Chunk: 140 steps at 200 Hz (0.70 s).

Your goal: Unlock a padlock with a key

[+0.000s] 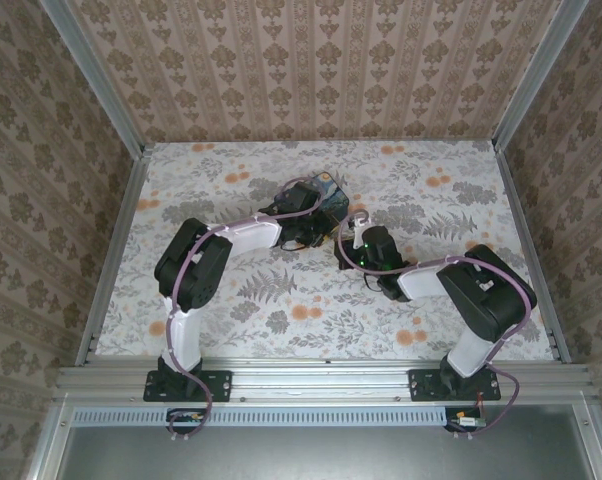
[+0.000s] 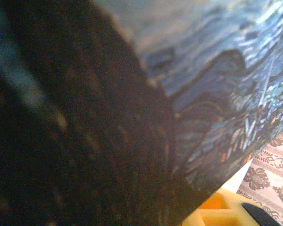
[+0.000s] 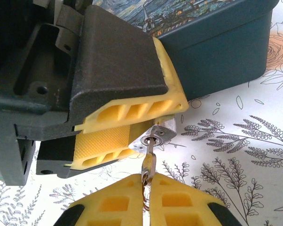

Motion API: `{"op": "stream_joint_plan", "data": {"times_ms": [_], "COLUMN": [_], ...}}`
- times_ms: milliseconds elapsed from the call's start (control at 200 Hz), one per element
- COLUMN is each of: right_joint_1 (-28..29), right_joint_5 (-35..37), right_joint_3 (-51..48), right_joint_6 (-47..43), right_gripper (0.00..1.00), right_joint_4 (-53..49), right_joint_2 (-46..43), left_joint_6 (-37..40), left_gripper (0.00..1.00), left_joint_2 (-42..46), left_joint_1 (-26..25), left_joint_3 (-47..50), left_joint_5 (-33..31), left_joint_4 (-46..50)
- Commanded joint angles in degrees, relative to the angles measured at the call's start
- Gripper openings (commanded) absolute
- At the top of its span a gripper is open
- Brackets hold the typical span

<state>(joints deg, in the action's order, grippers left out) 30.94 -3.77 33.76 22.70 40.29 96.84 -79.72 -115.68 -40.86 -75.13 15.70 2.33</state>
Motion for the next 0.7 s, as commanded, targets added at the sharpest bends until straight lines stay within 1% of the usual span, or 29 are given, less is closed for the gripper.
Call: {"op": "stream_joint_plan", "data": {"times_ms": [0, 70, 110, 190, 290, 320, 390, 515, 615, 695], "right_joint_1": [0.79, 0.72, 0.41, -1.07, -2.18, -2.46, -3.22, -4.24, -5.41, -6.10], "right_joint_5": [-1.06, -0.97, -2.33, -7.88, -9.76, -10.17, -11.05, -12.03, -14.21, -15.33], "right_joint_3": [3.41, 4.02, 4.05, 3.95, 2.93, 2.37, 1.46, 1.06, 0.87, 0.92], "right_joint_6": [-2.57, -2.76, -2.28, 1.21, 5.60, 6.93, 9.28, 10.93, 13.37, 14.50], "right_gripper": [0.12, 0.13, 0.14, 0.18, 0.25, 0.25, 0.23, 0.14, 0.14, 0.18], "right_joint_4": [0.16, 0.41, 1.70, 4.77, 7.42, 8.66, 10.69, 11.78, 13.67, 14.45], "right_joint_2": [-0.58, -0.36, -0.20, 0.28, 0.26, 0.27, 0.86, 2.40, 3.90, 4.58], "left_joint_6": [-7.43, -7.71, -7.78, -7.75, -8.11, -8.11, -8.11, -8.17, -8.56, -8.57], "left_gripper": [0.00, 0.00, 0.00, 0.00, 0.00, 0.00, 0.00, 0.00, 0.00, 0.00], "left_joint_2": [-5.43, -5.42, -5.42, -5.36, -5.30, -5.26, -5.17, -4.91, -4.65, -4.47], "left_joint_1": [-2.21, -2.47, -2.52, -2.47, -2.13, -1.91, -1.70, -1.45, -1.16, -0.84], "left_joint_3": [2.72, 2.75, 2.79, 3.01, 3.54, 3.66, 3.81, 3.85, 4.44, 4.73], "left_joint_5": [10.22, 10.43, 10.61, 10.58, 10.41, 10.31, 10.22, 10.22, 10.40, 10.28], "left_joint_4": [10.08, 9.75, 9.45, 9.53, 9.09, 9.10, 8.83, 8.49, 7.72, 7.52]}}
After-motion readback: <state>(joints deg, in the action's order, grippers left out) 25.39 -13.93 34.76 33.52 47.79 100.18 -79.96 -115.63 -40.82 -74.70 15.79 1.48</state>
